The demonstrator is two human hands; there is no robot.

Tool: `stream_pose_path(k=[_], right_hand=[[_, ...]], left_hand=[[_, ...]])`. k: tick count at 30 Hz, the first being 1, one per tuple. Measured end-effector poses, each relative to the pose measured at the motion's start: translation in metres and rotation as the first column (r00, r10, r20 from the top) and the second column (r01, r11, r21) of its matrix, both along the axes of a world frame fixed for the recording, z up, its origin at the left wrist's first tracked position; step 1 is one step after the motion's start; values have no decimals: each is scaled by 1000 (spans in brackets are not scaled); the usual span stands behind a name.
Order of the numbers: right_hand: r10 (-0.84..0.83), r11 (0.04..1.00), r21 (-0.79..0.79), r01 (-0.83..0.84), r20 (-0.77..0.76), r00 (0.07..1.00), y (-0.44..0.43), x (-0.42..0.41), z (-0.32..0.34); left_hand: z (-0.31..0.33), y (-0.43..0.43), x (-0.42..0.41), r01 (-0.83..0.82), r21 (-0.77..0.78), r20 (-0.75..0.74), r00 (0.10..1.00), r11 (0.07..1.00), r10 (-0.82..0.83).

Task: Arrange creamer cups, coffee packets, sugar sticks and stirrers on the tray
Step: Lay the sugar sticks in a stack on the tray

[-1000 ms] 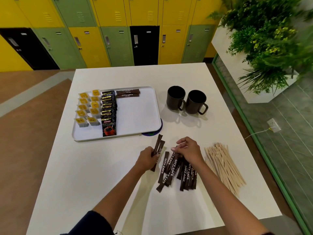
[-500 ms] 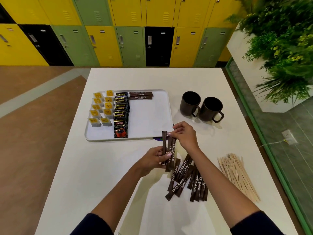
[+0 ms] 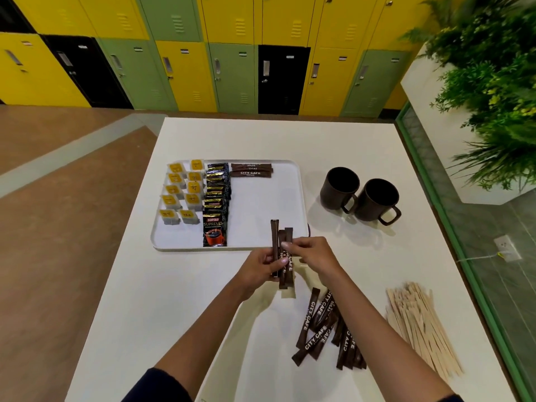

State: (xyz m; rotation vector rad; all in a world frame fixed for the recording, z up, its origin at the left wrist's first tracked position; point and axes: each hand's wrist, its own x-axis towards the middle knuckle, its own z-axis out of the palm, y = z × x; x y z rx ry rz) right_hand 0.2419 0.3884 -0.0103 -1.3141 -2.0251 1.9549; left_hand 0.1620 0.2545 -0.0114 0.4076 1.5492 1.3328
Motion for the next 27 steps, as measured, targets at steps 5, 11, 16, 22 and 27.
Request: stream_pose_path(k=[5, 11, 16, 22, 27], right_hand=[[21, 999, -44, -21, -1, 1000, 4, -24, 8], [67, 994, -93, -65, 12, 998, 10, -58, 8], [45, 992, -116, -43, 12, 999, 27, -94, 5], [117, 990, 72, -118, 19, 993, 60, -150, 8], [450, 791, 353, -499, 217, 866, 70, -195, 4]], left_hand=[[0, 5, -15, -33, -21, -70, 997, 999, 32], [1, 12, -41, -92, -43, -132, 988, 995, 86], [-5, 19, -67, -195, -144, -386, 914, 970, 126], [-7, 23, -91, -232, -240, -644, 764, 943, 25], [-5, 23, -97, -256, -223, -723, 691, 940, 17]])
